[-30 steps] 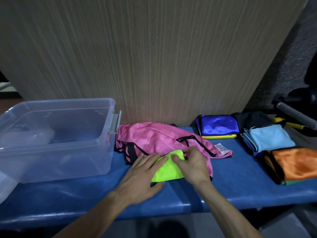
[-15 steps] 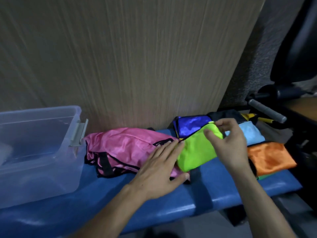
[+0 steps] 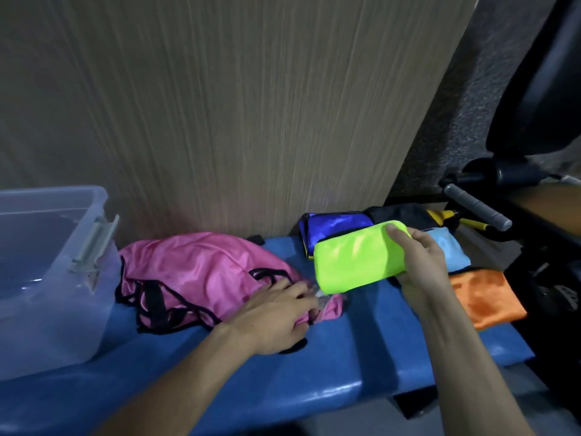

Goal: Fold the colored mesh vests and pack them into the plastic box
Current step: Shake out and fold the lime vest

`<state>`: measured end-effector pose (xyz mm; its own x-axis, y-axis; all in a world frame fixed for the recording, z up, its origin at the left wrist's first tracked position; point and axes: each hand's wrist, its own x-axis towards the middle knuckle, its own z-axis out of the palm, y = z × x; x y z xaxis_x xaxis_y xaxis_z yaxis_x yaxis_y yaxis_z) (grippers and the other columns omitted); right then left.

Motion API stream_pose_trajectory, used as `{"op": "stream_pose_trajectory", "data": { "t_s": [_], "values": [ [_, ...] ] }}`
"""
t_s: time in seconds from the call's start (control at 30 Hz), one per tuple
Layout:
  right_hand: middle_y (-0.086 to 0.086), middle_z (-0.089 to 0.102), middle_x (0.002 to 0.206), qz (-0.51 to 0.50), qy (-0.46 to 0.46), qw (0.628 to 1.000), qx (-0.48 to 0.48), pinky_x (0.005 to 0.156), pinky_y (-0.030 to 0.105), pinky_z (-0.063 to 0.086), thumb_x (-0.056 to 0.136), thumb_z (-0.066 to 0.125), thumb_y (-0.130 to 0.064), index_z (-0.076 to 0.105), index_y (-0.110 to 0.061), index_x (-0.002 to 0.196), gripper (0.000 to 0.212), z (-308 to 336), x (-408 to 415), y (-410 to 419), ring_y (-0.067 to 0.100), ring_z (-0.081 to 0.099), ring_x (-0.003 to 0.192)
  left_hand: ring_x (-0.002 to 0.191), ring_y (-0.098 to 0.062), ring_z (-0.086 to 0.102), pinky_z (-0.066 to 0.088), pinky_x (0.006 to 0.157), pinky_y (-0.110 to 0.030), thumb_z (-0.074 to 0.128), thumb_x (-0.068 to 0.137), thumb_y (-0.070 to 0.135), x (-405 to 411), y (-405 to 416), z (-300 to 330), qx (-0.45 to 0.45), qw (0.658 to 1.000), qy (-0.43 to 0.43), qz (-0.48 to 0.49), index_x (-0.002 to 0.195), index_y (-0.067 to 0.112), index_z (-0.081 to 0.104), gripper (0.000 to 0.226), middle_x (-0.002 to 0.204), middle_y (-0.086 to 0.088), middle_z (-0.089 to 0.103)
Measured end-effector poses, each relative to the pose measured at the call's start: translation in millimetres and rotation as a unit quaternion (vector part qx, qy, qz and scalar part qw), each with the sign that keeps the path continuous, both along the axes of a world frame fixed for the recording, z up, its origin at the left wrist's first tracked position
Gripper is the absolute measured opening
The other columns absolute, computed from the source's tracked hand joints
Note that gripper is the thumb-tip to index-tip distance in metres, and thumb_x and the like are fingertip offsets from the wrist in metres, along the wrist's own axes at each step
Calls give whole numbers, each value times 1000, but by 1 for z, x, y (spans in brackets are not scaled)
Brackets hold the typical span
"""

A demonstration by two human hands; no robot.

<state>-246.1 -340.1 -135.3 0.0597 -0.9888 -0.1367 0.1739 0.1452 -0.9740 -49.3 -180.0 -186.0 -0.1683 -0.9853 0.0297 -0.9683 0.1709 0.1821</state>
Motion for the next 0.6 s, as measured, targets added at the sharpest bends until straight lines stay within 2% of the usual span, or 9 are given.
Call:
{"op": "stream_pose_trajectory", "data": {
  "t_s": [0.07, 0.1, 0.17, 0.23, 0.27, 0.37, 0.47, 0.53, 0.6],
  "values": [
    [8, 68, 100, 41, -28, 998, 25, 77, 39, 52, 89, 78, -24, 61, -12, 108, 28, -9, 9, -8, 21, 64, 91, 107, -15, 38, 40, 91, -37, 54, 95, 29, 11, 17, 5, 25, 1000, 4, -9, 116, 33, 55, 21, 113, 12, 42],
    [8, 68, 99, 43, 4, 999, 16, 79, 42, 53, 90, 77, -24, 62, -10, 106, 26, -16, 14, -11, 22, 64, 92, 106, -14, 38, 39, 90, -36, 55, 95, 28, 17, 24, 6, 31, 999, 6, -11, 114, 33, 55, 20, 111, 13, 41],
    [6, 67, 99, 27, 175, 983, -52, 88, 46, 54, 91, 76, -26, 64, -11, 105, 25, -31, 22, -14, 25, 64, 96, 107, -12, 38, 40, 91, -34, 55, 94, 27, 25, 36, 8, 32, 999, 19, -5, 113, 34, 56, 20, 112, 13, 43],
    [8, 67, 103, 20, 359, 923, -133, 92, 45, 50, 92, 73, -26, 63, -9, 112, 28, -43, 25, -13, 32, 63, 104, 109, -11, 39, 40, 93, -33, 55, 95, 28, 26, 42, 9, 33, 999, 31, 4, 114, 35, 58, 21, 115, 13, 45],
    [11, 67, 107, 17, 407, 899, -164, 90, 42, 48, 94, 70, -25, 62, -8, 115, 28, -47, 25, -12, 35, 61, 107, 110, -11, 39, 40, 94, -32, 55, 95, 28, 26, 45, 9, 33, 999, 35, 5, 115, 35, 58, 21, 116, 14, 45],
    [17, 62, 113, -8, 438, 874, -212, 83, 40, 41, 97, 64, -17, 59, -6, 115, 22, -49, 23, -10, 38, 57, 106, 111, -10, 40, 37, 96, -28, 55, 97, 31, 24, 49, 8, 36, 999, 41, 9, 118, 36, 57, 22, 117, 14, 45],
    [18, 54, 115, -26, 470, 850, -238, 77, 45, 40, 100, 56, -14, 54, -5, 115, 17, -52, 23, -5, 44, 56, 97, 114, -10, 41, 38, 99, -29, 56, 98, 33, 21, 52, 10, 42, 998, 48, 17, 121, 36, 57, 23, 119, 14, 46],
    [18, 50, 119, -26, 538, 808, -240, 68, 44, 37, 101, 51, -13, 51, -6, 118, 18, -56, 22, 1, 46, 57, 92, 116, -11, 40, 39, 101, -32, 55, 99, 32, 19, 53, 11, 48, 998, 47, 20, 123, 34, 57, 24, 121, 14, 46],
    [17, 50, 121, -25, 631, 733, -255, 66, 42, 36, 97, 54, -12, 52, -7, 120, 24, -57, 22, 8, 44, 58, 94, 116, -12, 40, 39, 100, -33, 56, 100, 32, 18, 54, 12, 53, 998, 38, 21, 125, 32, 57, 25, 122, 12, 45]
  ]
}}
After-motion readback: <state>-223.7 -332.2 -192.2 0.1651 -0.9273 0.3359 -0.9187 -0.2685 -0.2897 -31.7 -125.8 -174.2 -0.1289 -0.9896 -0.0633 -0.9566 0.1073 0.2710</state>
